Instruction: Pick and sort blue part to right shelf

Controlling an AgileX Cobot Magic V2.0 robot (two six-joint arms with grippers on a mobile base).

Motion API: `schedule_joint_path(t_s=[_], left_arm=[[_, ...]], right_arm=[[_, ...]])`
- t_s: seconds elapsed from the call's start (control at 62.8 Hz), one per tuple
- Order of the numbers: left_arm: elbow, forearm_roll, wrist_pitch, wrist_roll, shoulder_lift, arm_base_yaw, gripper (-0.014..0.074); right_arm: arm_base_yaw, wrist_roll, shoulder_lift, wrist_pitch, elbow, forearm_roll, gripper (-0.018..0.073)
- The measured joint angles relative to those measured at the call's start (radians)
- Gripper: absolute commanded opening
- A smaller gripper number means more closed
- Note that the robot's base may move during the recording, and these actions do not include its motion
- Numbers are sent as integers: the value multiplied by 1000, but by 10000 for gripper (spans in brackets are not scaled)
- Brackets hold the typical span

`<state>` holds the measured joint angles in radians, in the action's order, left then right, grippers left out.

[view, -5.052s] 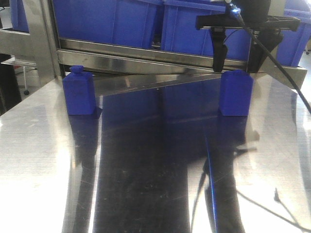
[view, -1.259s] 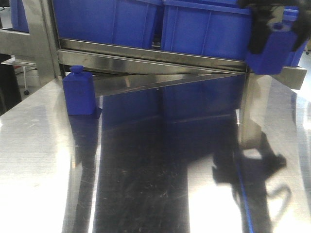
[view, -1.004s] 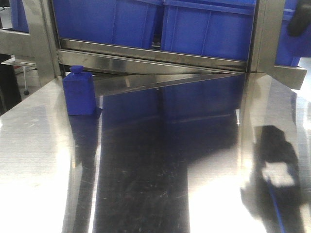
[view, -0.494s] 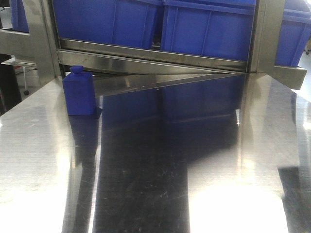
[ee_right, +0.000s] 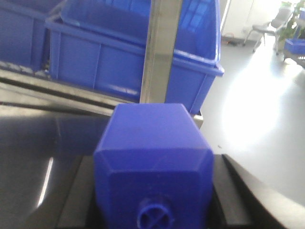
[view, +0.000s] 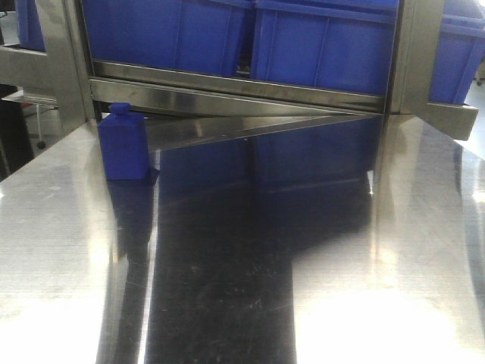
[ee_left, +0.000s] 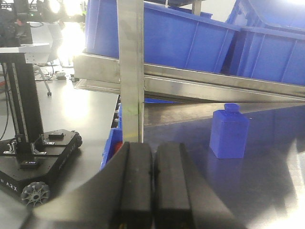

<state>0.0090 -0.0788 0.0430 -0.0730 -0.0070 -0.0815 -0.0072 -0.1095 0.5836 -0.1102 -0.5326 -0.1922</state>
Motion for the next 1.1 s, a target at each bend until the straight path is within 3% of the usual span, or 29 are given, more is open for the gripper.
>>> schedule_joint_path(t_s=[0.924,1.036,1.1], left_arm=[[0,25,6,-2,0,0,125],[0,27,45,-4,0,0,125],[-18,29,139,-3,0,0,125]], right_arm=[[0,2,-15,9,6,-4,340],[0,2,-17,10,6,-4,340],[0,2,-17,10,6,-4,340]])
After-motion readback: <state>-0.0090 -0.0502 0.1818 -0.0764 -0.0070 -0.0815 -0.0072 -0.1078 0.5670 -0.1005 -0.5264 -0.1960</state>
